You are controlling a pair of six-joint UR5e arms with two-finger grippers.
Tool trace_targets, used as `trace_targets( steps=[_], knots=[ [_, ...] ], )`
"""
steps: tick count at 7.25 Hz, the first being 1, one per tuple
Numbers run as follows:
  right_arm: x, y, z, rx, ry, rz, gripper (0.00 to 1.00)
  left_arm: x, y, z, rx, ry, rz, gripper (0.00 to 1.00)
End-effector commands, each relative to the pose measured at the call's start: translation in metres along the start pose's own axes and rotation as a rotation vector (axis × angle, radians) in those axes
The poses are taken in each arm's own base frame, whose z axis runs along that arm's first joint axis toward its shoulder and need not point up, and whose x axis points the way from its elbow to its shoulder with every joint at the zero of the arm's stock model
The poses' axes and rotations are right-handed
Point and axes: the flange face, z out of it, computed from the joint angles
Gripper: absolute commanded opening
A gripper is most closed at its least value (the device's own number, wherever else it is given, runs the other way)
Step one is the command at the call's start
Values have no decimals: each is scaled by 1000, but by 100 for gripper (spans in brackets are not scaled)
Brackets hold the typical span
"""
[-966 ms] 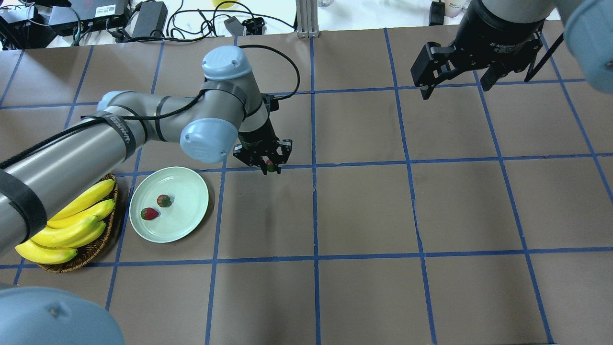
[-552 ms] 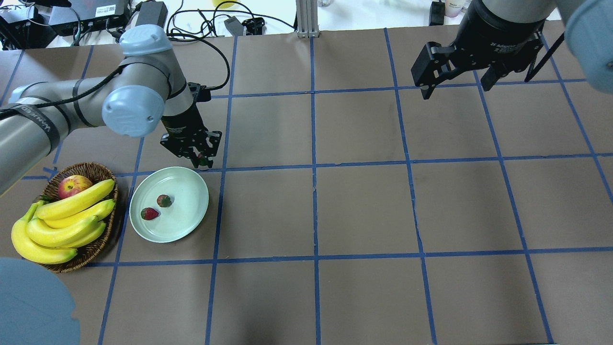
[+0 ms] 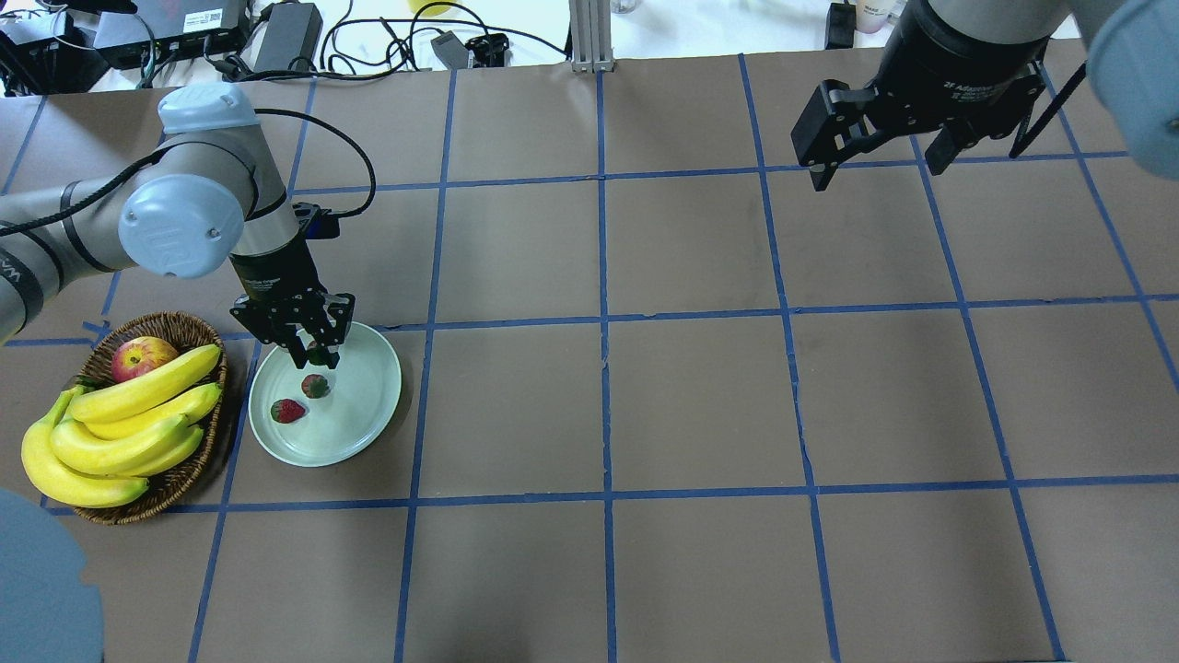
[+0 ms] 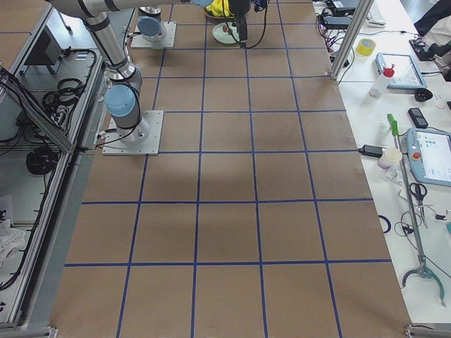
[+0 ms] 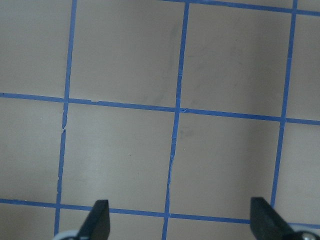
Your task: Collect all strawberries into plate
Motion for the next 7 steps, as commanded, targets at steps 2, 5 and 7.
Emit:
trace_targets(
  steps=[2,5,7],
  knots=[
    [0,0,0,0,0,0,100,2,14,-41,84,-8,-53,100],
    [0,0,1,-1,0,0,100,4,57,-175,256,6,-58,100],
    [0,0,0,0,0,0,100,10,96,-208,324,1,-58,100]
  ],
)
